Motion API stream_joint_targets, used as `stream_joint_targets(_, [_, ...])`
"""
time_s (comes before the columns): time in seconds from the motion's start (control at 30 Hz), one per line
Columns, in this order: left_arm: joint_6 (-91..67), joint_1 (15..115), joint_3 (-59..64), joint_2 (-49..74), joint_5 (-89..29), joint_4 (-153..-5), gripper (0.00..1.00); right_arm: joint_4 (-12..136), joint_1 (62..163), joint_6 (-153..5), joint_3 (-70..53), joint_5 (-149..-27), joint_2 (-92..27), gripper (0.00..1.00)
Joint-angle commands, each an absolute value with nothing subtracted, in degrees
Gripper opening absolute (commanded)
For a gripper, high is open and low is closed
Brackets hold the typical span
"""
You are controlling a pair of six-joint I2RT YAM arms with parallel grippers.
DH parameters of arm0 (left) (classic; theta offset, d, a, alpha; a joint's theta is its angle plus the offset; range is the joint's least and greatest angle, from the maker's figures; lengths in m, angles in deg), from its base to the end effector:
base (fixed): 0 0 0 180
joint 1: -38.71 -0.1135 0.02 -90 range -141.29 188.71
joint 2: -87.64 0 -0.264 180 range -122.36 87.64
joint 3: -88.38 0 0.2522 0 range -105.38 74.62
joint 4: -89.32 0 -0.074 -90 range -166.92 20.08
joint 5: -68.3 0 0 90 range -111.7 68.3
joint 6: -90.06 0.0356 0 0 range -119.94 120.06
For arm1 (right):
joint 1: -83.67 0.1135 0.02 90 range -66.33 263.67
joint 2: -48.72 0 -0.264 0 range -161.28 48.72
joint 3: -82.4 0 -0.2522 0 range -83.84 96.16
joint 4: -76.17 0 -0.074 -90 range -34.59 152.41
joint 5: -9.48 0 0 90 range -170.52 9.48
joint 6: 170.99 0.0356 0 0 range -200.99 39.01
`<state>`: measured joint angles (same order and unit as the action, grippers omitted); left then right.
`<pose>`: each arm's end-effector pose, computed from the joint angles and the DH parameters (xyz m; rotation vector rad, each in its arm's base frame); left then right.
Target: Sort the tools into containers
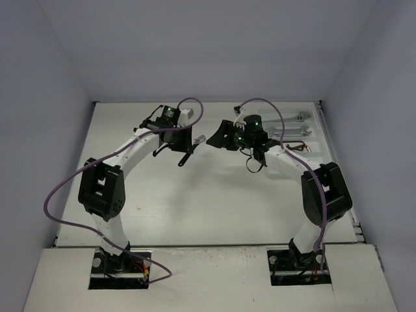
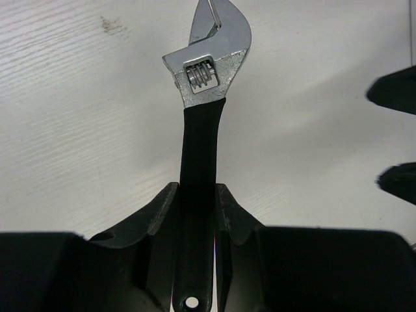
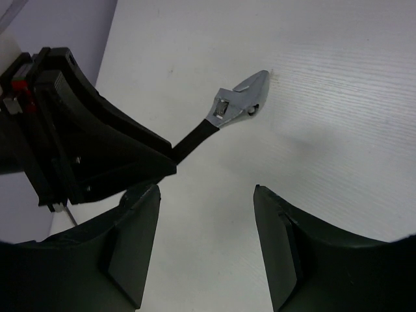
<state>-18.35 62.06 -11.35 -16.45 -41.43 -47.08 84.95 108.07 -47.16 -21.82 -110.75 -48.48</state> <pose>0.3696 -0.1726 0.2705 0.2718 2.4649 -0.7409 0.3478 0.1775 0.2604 -0.2509 1.9091 1.1772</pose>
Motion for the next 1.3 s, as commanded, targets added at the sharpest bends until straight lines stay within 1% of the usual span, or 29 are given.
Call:
stream_joint_targets(0.0, [-21.3, 62.7, -11.2, -13.3, -42.6, -52.3, 0.0, 97.3, 108.3, -36.6, -21.6, -113.4, -49.7, 0.56])
stream_joint_targets(0.13, [-21.5, 64.8, -11.2, -12.4, -42.2, -54.1, 0.0, 103.6, 109.7, -30.9, -22.2, -114.6, -52.7, 0.57])
stream_joint_targets(0.37, [-22.2, 65.5, -11.7, -12.1, -41.7, -55.6, 0.0, 106.6, 110.6, -24.2, -22.6, -113.7, -56.5, 0.56])
stream_joint_targets(0.7, [-21.8, 65.5, -12.5, -12.7, -40.7, -55.6, 0.0, 106.4, 110.7, -23.8, -25.2, -111.1, -54.3, 0.56])
stream_joint_targets(0.97, [-21.5, 66.4, -12.4, -11.7, -40.5, -56.4, 0.0, 106.7, 110.6, -22.2, -23.8, -111.8, -57.7, 0.55])
stream_joint_targets(1.17, [-21.5, 67.8, -11.7, -10.8, -40.1, -57.6, 0.0, 108.9, 110.6, -20.6, -21.5, -112.3, -60.4, 0.5])
stream_joint_targets(1.27, [-21.1, 68.8, -11.8, -10.5, -39.2, -57.8, 0.0, 110.3, 110.6, -19.5, -21.1, -112.1, -61.3, 0.39])
